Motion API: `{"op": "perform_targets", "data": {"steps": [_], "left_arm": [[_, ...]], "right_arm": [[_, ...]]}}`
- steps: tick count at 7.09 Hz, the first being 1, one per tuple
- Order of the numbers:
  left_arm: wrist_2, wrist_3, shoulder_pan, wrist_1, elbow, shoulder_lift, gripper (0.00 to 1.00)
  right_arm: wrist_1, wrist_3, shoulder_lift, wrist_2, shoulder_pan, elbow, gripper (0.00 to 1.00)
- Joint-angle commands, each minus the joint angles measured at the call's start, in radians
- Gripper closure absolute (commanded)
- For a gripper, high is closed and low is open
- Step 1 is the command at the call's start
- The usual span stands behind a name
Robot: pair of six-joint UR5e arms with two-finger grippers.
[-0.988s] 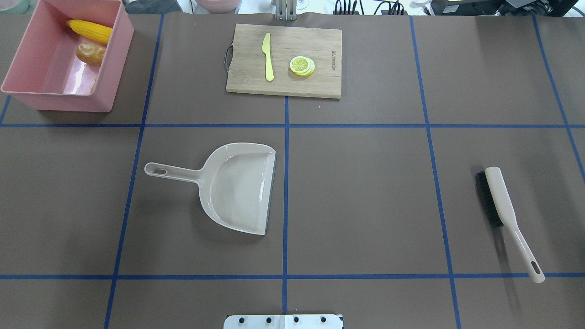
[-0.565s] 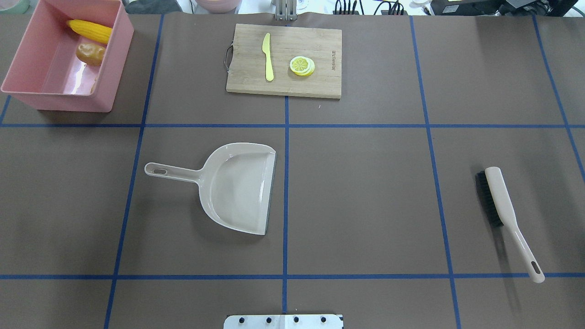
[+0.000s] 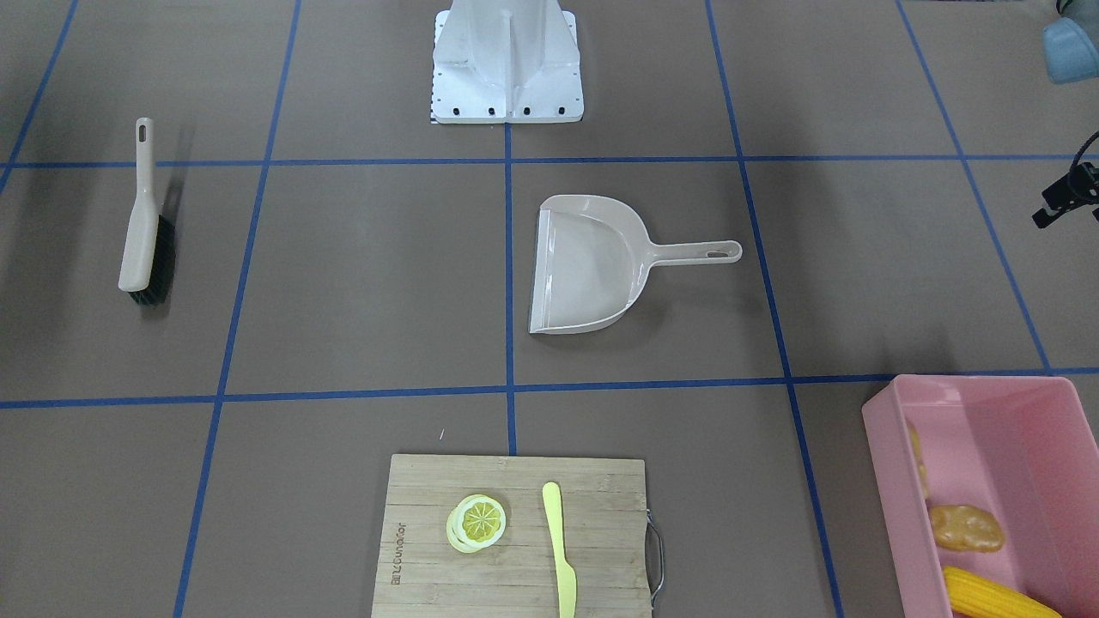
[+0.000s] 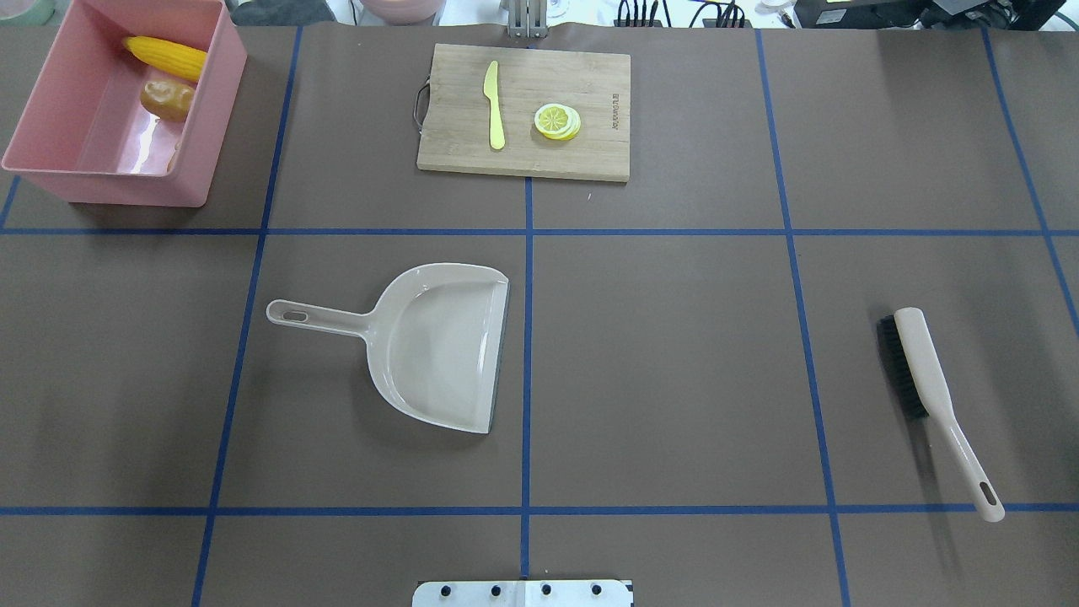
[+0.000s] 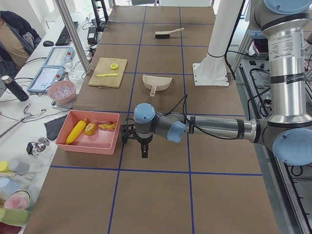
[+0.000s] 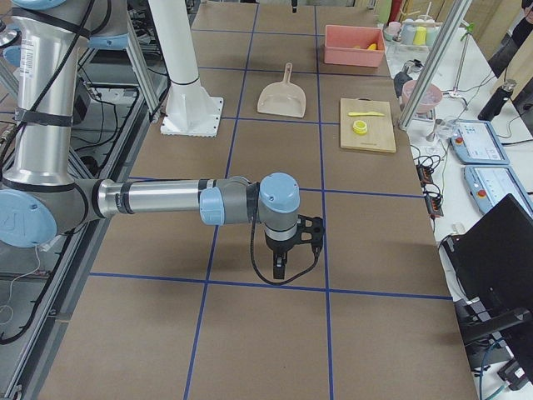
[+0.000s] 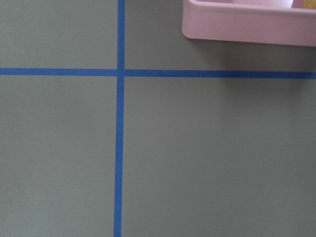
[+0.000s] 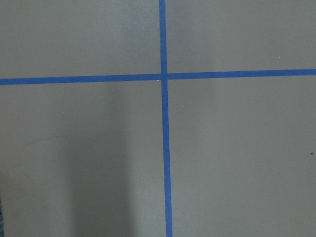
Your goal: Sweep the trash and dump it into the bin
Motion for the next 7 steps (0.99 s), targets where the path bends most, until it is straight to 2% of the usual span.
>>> {"op": "perform_targets", "data": {"steps": [1, 3, 7], "left_arm": [[0.000, -0.024, -0.001, 0.007, 0.021, -0.007, 0.01], [-0.004, -0.021, -0.002, -0.003, 0.016, 0.032, 0.01], [-0.003, -0.021, -0.005, -0.008, -0.008, 0.037, 0.01]], "right_arm": [[0.001, 0.000, 0.001, -0.001, 0.000, -0.003, 0.00], [0.000, 0.000, 0.001, -0.002, 0.000, -0.005, 0.00], [0.000, 0.001, -0.006, 0.005, 0.003, 0.018, 0.00]]}}
